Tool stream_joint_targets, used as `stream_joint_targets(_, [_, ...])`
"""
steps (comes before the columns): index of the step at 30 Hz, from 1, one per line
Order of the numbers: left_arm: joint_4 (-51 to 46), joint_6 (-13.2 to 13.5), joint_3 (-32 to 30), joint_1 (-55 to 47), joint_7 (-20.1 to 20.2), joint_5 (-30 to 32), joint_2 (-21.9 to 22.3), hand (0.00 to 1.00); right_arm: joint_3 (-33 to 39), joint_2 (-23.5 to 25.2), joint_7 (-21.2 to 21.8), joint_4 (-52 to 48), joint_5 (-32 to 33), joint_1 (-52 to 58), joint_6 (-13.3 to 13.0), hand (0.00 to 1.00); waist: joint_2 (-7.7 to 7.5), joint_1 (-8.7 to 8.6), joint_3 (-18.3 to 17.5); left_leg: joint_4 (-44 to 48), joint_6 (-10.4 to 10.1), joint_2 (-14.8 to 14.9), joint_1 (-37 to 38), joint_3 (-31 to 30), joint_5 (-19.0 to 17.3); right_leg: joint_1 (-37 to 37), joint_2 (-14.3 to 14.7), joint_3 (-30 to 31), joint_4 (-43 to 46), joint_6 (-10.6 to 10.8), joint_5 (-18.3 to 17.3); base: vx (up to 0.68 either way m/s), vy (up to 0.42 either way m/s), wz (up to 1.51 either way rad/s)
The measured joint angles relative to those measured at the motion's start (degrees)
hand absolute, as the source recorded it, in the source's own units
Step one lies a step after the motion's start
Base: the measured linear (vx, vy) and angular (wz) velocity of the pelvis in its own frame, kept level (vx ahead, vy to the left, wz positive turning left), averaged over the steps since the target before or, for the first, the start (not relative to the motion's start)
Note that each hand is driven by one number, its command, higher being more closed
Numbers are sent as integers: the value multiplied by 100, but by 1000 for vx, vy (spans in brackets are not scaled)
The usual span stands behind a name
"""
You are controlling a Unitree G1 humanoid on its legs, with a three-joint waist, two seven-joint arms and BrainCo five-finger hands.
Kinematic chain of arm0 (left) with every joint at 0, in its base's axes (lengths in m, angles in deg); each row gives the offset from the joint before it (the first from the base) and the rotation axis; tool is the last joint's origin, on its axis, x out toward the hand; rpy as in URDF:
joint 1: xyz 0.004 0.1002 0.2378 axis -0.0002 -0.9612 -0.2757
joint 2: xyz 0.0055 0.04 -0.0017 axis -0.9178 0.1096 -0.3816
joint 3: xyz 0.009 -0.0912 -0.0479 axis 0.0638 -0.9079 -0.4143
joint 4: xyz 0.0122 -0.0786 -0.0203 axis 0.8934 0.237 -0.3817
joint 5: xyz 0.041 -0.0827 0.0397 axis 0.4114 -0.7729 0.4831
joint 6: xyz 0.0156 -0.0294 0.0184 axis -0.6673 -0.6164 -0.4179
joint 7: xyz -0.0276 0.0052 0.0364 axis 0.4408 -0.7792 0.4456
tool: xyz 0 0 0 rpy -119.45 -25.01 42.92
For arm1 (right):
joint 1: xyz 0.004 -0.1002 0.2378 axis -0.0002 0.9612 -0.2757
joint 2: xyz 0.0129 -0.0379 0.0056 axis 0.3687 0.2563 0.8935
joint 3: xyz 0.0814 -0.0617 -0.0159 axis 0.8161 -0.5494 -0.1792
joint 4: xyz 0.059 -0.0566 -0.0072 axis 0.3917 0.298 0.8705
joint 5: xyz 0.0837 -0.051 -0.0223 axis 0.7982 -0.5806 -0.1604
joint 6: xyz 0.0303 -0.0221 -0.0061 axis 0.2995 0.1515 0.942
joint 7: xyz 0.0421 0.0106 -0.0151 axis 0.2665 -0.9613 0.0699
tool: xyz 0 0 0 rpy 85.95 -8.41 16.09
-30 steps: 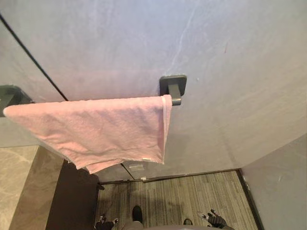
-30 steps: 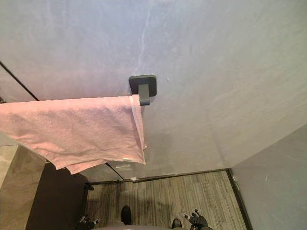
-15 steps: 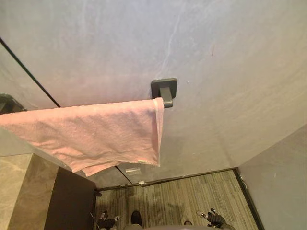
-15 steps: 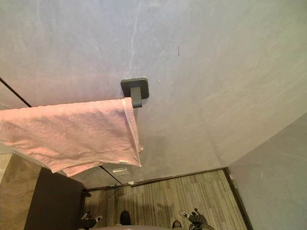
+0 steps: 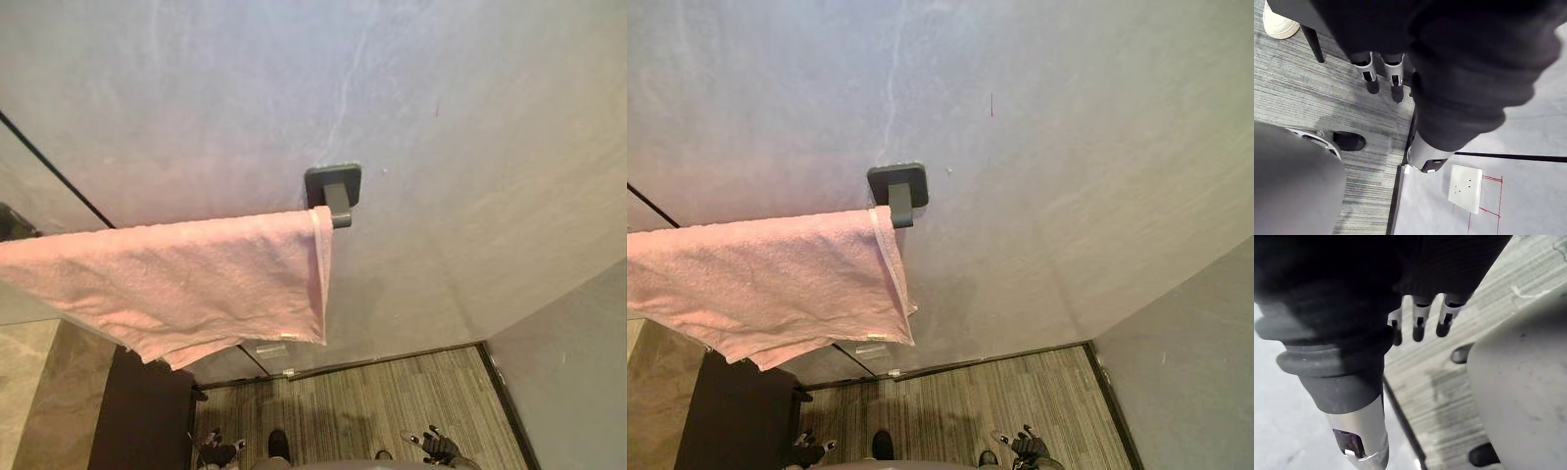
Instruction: Organize washtable
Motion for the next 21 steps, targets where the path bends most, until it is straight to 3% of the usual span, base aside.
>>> stream_joint_targets(21, [90, -6, 133, 137, 103, 4, 75, 0, 12, 6, -1, 12, -1, -5, -1, 0, 11, -13, 3, -1, -18, 0, 66, 10, -41, 81, -2, -14, -45, -1, -1, -11, 0, 0])
